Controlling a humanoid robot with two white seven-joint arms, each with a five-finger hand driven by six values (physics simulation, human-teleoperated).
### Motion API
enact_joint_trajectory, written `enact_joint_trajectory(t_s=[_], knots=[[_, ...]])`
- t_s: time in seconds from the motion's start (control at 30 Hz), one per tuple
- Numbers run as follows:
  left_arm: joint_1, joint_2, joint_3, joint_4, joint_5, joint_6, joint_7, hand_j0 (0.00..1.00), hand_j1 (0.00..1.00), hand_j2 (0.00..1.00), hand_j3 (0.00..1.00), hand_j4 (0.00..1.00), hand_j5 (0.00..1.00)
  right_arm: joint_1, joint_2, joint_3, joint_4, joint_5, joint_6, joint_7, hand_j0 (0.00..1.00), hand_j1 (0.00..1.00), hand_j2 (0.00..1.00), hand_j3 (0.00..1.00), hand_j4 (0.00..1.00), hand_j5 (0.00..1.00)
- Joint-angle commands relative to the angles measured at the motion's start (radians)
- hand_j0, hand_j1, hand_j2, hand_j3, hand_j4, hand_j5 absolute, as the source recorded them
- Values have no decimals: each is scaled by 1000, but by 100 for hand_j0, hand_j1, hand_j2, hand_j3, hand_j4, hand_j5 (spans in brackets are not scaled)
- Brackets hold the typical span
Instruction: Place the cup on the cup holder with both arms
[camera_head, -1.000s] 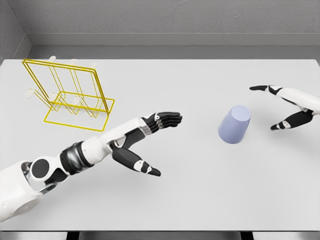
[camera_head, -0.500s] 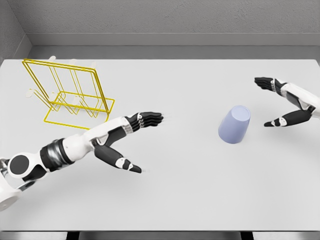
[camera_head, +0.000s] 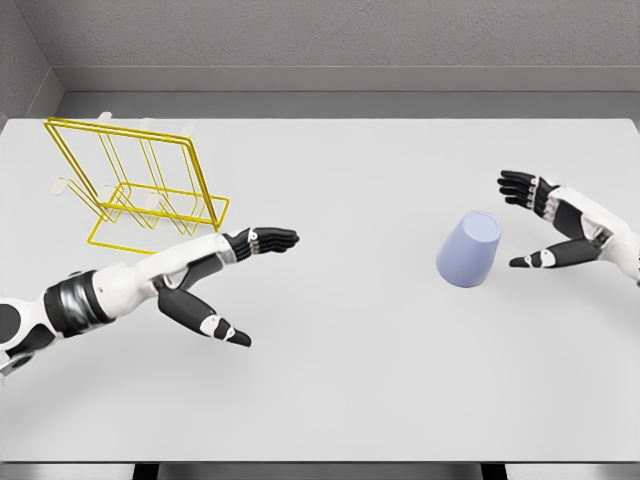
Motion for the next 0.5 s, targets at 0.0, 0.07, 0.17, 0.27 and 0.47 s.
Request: enact_joint_trajectory(t_s=[0.0,0.07,0.17,0.27,0.47], knots=[[0,-13,1,1,21,2,0,100,100,100,100,100,100,0,26,16,22,-29,1,1,100,100,100,100,100,100],[0,-16,-2,-1,25,2,0,100,100,100,100,100,100,0,26,33,23,-29,1,1,100,100,100,100,100,100],[0,-16,-2,-1,25,36,0,100,100,100,100,100,100,0,49,42,37,-28,1,-1,100,100,100,100,100,100],[-2,-19,0,-1,25,60,0,100,100,100,100,100,100,1,60,52,43,-28,1,-2,100,100,100,100,100,100],[-2,-19,3,-1,25,62,0,100,100,100,100,100,100,2,94,53,83,-29,1,-2,100,100,100,100,100,100]])
